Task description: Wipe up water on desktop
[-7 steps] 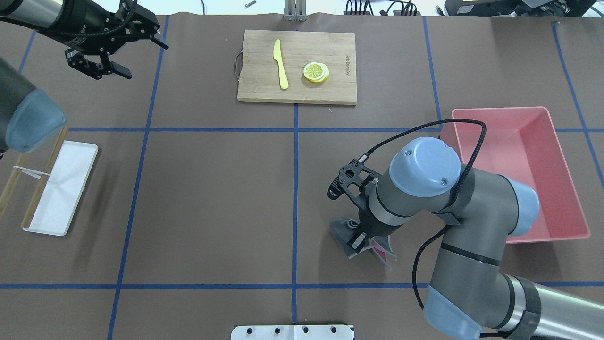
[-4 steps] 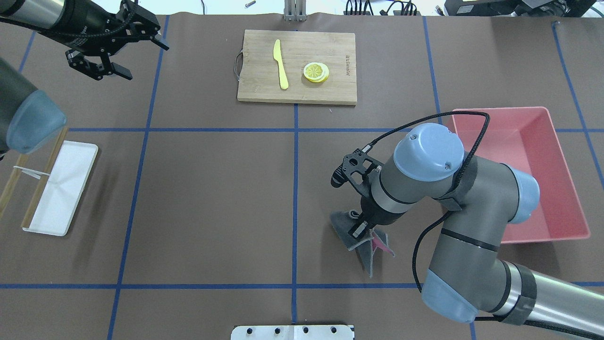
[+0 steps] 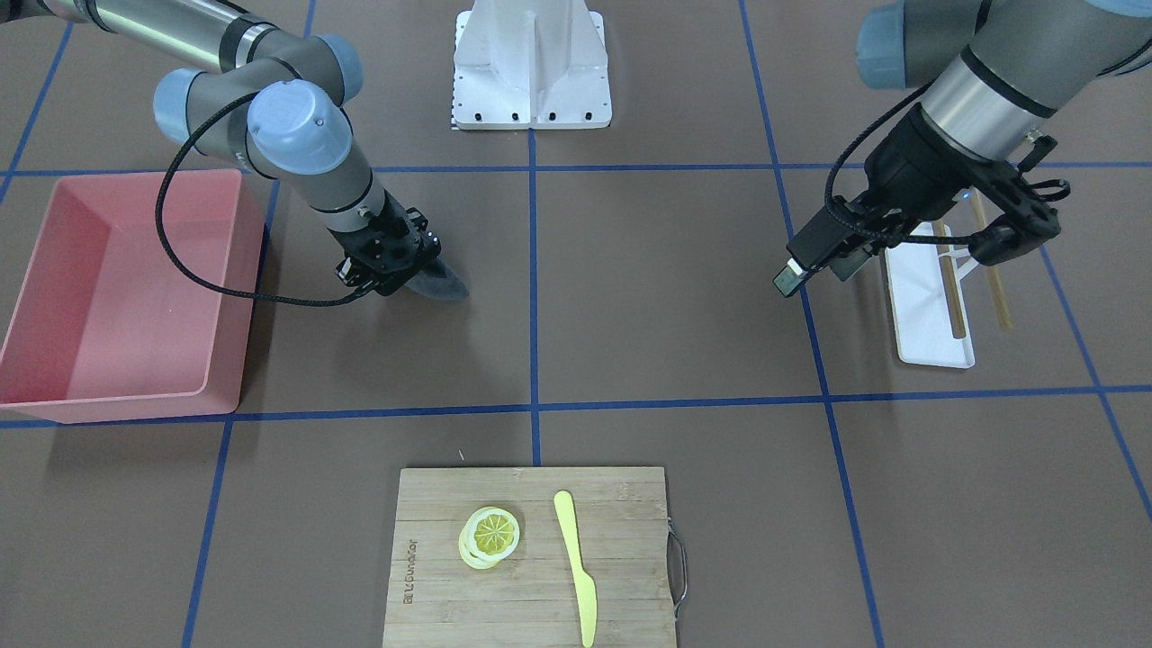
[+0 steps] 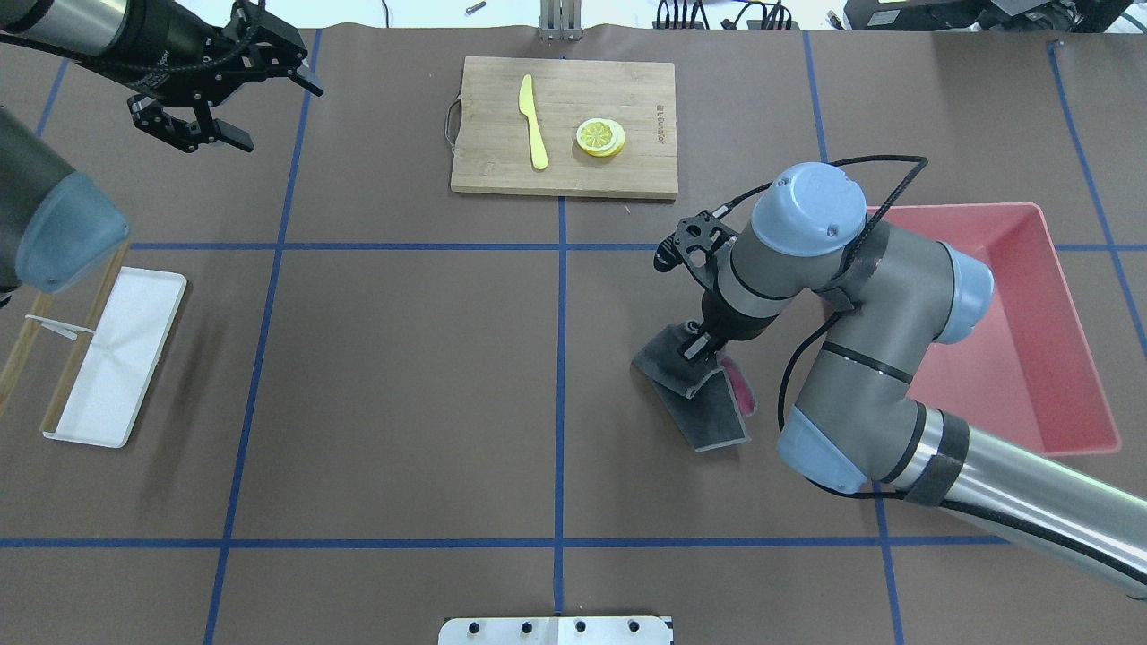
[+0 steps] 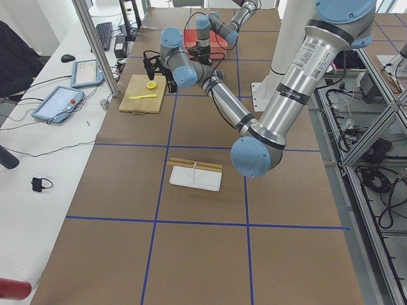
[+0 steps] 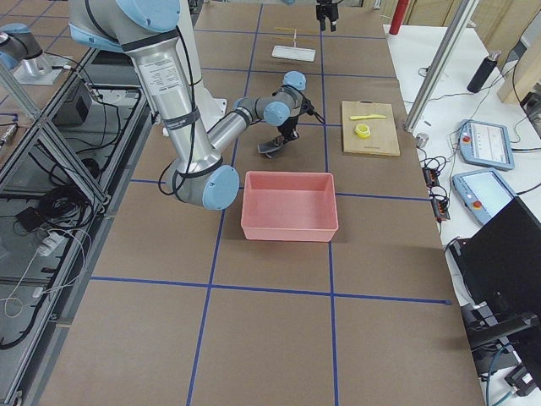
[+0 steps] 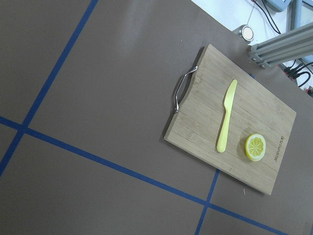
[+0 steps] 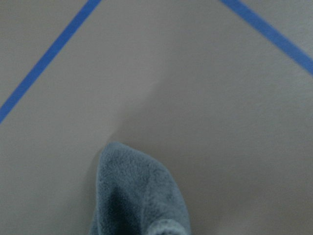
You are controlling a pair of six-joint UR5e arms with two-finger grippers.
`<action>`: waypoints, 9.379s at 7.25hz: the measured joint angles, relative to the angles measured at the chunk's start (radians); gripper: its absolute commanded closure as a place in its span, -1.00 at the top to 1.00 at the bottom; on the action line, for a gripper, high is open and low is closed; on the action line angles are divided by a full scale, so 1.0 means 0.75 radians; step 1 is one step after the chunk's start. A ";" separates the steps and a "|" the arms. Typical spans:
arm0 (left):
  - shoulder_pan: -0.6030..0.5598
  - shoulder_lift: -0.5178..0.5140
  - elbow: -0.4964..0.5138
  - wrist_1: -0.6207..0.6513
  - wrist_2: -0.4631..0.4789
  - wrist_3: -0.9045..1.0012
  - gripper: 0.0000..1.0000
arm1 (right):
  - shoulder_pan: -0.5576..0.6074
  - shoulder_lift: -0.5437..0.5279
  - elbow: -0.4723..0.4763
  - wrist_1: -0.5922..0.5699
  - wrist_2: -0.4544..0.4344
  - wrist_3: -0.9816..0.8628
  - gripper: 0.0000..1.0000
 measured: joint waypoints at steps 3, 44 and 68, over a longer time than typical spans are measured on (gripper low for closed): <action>0.001 -0.005 0.006 -0.001 0.000 0.000 0.97 | 0.144 0.043 -0.183 0.057 -0.002 -0.066 -1.00; -0.139 0.256 0.120 -0.007 0.117 0.576 0.97 | 0.663 -0.716 0.452 0.093 0.462 0.209 1.00; -0.671 0.698 0.310 0.204 -0.055 1.793 0.97 | 1.210 -0.817 0.135 -0.294 0.321 -0.404 1.00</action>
